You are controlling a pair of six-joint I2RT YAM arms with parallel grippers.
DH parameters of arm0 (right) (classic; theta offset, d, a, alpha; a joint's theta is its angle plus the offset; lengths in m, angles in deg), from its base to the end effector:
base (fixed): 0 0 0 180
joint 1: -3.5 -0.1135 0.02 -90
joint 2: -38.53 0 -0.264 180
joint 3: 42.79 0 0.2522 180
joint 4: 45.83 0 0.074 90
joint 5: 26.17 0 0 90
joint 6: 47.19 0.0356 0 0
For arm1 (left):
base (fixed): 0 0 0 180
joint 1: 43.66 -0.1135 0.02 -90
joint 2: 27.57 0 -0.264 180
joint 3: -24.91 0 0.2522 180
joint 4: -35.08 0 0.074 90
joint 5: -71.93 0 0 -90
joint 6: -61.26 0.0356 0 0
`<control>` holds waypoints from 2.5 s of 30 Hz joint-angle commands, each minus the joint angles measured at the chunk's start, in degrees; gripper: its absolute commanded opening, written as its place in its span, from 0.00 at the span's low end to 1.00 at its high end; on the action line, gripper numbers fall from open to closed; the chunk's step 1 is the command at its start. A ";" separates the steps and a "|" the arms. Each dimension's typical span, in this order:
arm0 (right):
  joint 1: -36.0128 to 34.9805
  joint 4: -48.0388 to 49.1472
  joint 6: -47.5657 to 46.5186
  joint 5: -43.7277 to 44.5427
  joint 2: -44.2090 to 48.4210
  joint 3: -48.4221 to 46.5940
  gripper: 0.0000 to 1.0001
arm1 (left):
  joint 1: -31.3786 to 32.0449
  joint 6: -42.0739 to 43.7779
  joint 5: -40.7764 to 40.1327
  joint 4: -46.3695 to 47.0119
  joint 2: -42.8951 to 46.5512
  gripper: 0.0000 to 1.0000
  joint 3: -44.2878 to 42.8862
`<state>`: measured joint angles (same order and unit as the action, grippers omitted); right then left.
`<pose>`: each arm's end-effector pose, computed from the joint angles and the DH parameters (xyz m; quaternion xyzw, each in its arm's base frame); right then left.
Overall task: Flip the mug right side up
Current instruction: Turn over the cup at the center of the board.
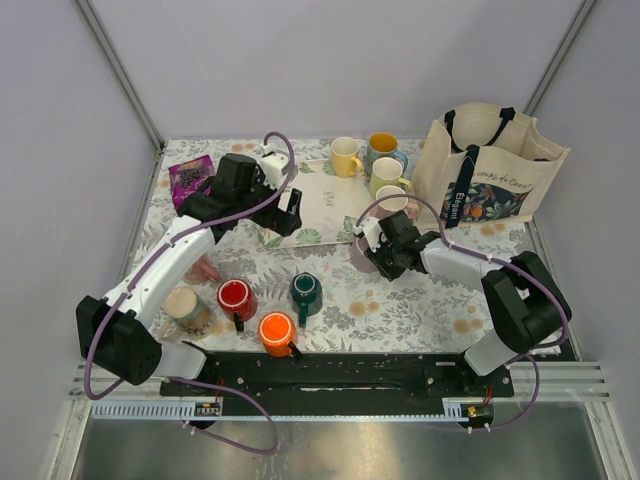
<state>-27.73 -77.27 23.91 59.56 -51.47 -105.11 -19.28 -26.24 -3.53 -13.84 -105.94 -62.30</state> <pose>0.2548 0.1576 0.1664 -0.4171 0.8683 0.0643 0.2606 0.2686 -0.1316 0.3410 0.2610 0.8623 -0.1921 0.3892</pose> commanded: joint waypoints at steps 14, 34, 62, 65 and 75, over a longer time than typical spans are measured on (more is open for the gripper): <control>6.70 -14.13 -7.82 -21.89 12.39 -16.90 0.00 | 5.83 29.45 0.23 15.55 6.56 0.95 3.66; 10.48 -31.43 3.88 -68.22 -15.90 -53.47 0.00 | 13.85 70.01 -11.39 76.81 8.06 0.99 30.03; 10.83 -29.65 4.40 -48.15 -12.77 -54.66 0.58 | 11.04 49.65 -7.86 32.75 11.13 0.00 12.48; 10.83 -12.89 4.39 -35.41 -1.19 -40.80 0.68 | 11.13 39.37 -8.65 19.98 9.56 0.00 4.92; -7.43 -6.56 -32.06 -9.02 21.44 -18.15 0.71 | 9.90 8.42 -7.88 -17.38 -7.22 0.00 -20.75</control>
<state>-26.70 -84.15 9.99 34.82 -31.40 -124.85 -8.13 -1.89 -12.36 -17.27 -109.11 -74.87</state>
